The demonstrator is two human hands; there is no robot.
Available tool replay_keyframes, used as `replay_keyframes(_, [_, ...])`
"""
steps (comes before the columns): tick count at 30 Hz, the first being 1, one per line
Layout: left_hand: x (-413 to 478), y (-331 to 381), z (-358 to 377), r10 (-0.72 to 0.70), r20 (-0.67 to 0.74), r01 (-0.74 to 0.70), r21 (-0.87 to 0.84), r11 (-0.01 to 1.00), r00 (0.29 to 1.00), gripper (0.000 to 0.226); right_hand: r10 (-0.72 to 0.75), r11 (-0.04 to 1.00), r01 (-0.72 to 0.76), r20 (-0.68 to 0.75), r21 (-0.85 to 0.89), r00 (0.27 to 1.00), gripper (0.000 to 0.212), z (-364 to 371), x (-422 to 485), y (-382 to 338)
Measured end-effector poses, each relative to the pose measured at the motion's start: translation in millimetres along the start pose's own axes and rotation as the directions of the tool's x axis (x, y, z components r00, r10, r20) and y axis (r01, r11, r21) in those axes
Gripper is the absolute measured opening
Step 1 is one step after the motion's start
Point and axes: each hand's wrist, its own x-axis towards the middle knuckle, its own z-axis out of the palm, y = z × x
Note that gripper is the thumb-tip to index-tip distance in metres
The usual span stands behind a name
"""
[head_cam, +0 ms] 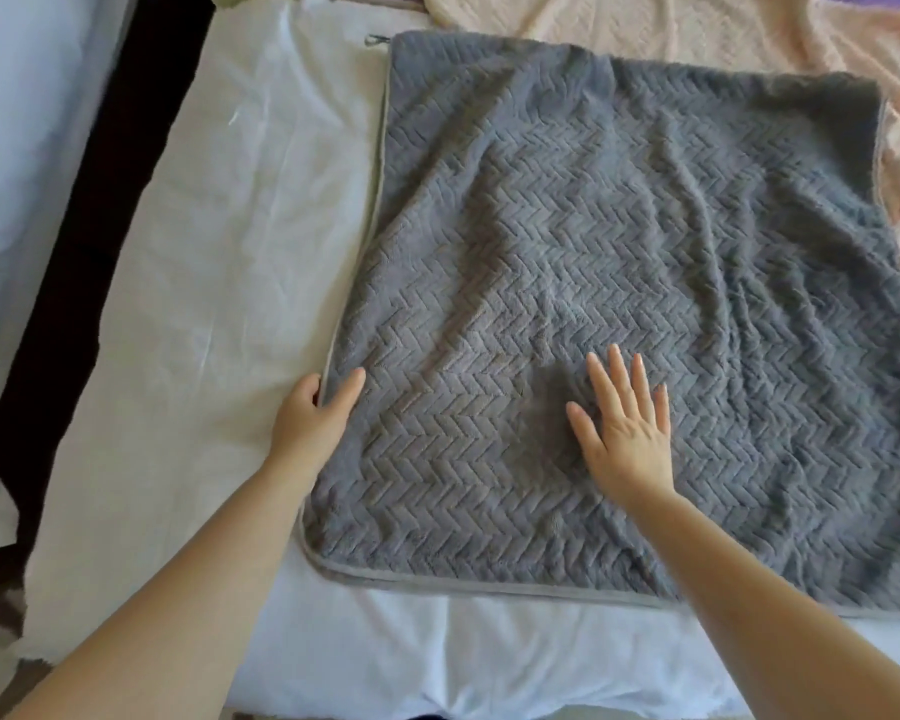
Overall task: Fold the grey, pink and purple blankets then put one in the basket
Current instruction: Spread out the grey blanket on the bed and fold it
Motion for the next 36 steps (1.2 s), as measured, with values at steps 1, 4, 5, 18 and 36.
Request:
replay_keyframes(1, [13.7, 11.1, 5.1, -0.007, -0.011, 0.006, -0.038, 0.999, 1.000, 0.081, 0.003, 1.000, -0.003, 0.005, 0.009, 1.000, 0.063, 0.6, 14.0, -2.6])
replay_keyframes(4, [50.4, 47.6, 16.6, -0.003, -0.026, 0.000, -0.115, 0.993, 1.000, 0.049, -0.023, 0.999, 0.024, 0.051, -0.030, 0.998, 0.064, 3.0, 42.8, -4.6])
replay_keyframes(5, [60.7, 59.9, 18.4, -0.001, -0.029, -0.003, -0.120, 0.993, 1.000, 0.045, -0.038, 0.998, 0.041, 0.058, -0.044, 0.998, 0.064, 2.6, 49.0, -3.7])
replay_keyframes(18, [197.4, 191.9, 45.5, 0.107, 0.003, -0.103, -0.237, 0.966, 0.994, 0.024, -0.111, 0.994, 0.111, 0.021, 0.015, 0.994, 0.061, -34.7, 215.4, -1.3])
replay_keyframes(36, [370.1, 306.6, 36.1, 0.357, -0.192, -0.398, -0.254, 0.881, 0.914, 0.022, -0.088, 0.996, 0.088, -0.007, 0.003, 0.996, 0.065, -73.2, 346.7, 8.0])
